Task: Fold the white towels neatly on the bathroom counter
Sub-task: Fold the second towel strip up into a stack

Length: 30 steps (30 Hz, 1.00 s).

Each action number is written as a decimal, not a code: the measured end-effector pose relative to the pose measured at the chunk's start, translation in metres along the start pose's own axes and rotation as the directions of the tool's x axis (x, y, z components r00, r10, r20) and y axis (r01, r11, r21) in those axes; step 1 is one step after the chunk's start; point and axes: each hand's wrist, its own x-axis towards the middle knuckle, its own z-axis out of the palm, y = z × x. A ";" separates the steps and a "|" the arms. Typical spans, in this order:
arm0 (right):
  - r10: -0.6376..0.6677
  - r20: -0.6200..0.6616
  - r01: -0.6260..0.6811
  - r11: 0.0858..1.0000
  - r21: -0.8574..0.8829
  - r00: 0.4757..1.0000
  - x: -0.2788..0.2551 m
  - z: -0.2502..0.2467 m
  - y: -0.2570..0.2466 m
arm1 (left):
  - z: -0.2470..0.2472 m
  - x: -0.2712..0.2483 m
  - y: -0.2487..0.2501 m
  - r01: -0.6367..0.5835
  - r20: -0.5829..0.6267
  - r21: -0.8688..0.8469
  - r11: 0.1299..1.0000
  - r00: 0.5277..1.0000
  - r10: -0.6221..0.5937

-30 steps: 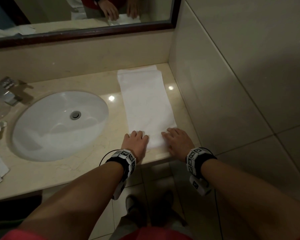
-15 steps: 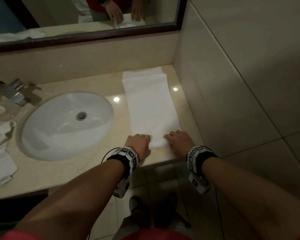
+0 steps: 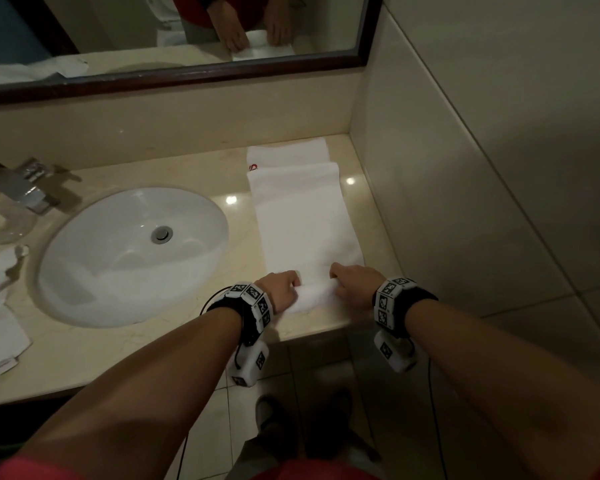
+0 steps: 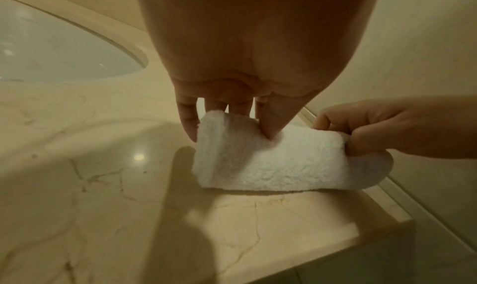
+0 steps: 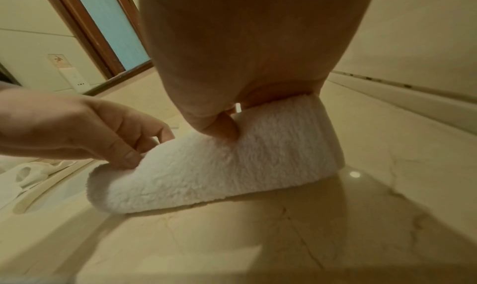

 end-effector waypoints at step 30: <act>-0.092 -0.324 -0.005 0.958 -0.286 0.941 -0.005 0.017 0.000 | 0.019 -0.015 0.021 -0.131 -0.154 0.583 0.802 0.951 0.267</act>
